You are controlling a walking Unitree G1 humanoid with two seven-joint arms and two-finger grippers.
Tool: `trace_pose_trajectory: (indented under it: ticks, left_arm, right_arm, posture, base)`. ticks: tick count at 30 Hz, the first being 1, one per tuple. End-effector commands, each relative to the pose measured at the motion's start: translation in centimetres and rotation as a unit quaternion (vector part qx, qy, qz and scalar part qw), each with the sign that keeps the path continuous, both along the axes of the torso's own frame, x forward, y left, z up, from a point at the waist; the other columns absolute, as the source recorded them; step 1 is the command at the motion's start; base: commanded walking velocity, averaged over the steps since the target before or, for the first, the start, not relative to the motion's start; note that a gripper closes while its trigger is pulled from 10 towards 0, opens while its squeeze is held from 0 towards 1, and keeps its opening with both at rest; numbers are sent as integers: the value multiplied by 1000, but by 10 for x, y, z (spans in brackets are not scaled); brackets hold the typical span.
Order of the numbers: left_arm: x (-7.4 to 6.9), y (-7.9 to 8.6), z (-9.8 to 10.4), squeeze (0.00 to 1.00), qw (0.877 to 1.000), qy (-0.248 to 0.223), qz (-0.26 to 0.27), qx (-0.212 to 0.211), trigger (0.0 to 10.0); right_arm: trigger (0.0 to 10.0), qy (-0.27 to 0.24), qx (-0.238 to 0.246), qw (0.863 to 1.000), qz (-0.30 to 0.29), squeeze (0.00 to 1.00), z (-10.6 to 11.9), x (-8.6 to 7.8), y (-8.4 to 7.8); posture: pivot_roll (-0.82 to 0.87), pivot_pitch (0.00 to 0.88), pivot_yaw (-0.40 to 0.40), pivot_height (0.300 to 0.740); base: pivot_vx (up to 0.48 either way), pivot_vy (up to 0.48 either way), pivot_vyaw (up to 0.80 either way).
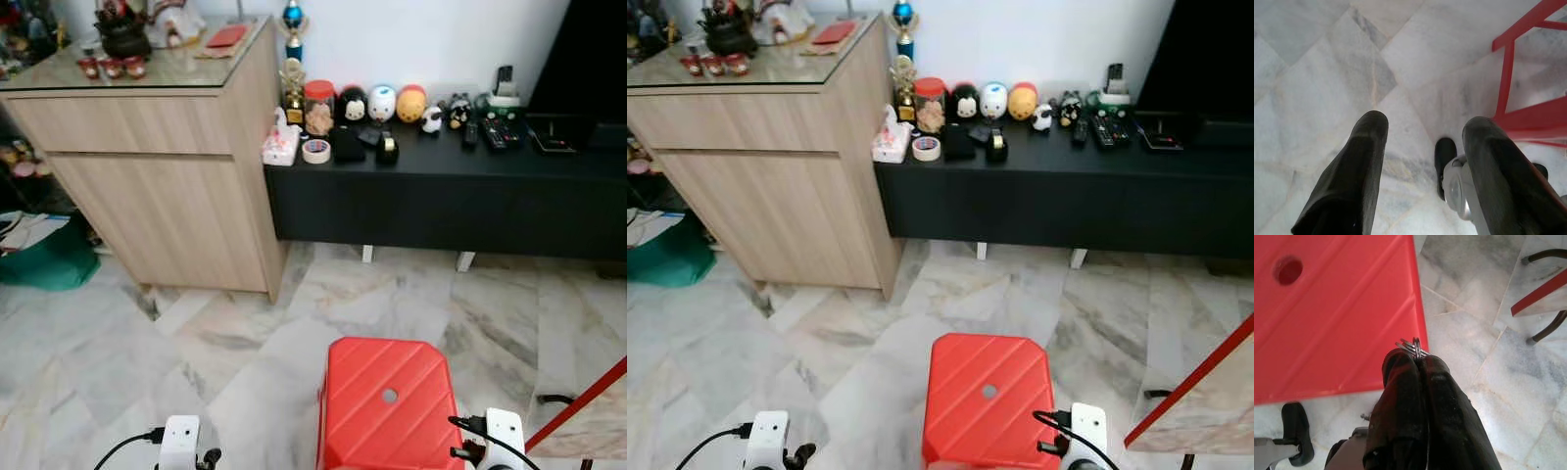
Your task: Hang keys on a hook
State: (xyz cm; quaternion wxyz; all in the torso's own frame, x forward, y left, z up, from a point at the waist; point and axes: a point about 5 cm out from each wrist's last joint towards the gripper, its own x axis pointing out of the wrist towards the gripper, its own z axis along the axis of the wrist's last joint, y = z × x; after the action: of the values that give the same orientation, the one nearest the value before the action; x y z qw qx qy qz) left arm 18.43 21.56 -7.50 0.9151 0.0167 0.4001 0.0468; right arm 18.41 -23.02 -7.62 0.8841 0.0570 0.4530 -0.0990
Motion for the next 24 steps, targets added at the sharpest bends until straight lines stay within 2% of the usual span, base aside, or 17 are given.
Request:
trace_pose_trajectory:
  ticks: [1,6,16,20,24]
  left_arm:
    - [-8,5,-4,0,1000,17,8,2,10000]
    - [-10,9,-3,0,1000,19,12,2,10000]
    - [0,12,2,0,1000,7,18,4,10000]
    - [2,14,3,0,1000,1,29,5,10000]
    - [2,17,4,0,999,-5,48,3,10000]
  right_arm:
    - [10000,8,0,1000,3,0,-2,-4,1]
    - [10000,8,1,1000,2,0,-2,-4,2]
    - [10000,2,3,1000,-1,0,-1,0,5]
    - [10000,3,2,1000,-1,0,-1,0,5]
    - [10000,11,-3,1000,2,0,-2,-1,4]
  posture:
    - [-35,0,29,740]
    - [-26,0,24,740]
    - [-22,0,29,740]
    - [-7,0,11,740]
    - [28,0,-25,740]
  base:
    - [-285,0,0]
    - [-283,0,0]
    - [-282,0,0]
    - [-257,0,0]
    - [0,0,0]
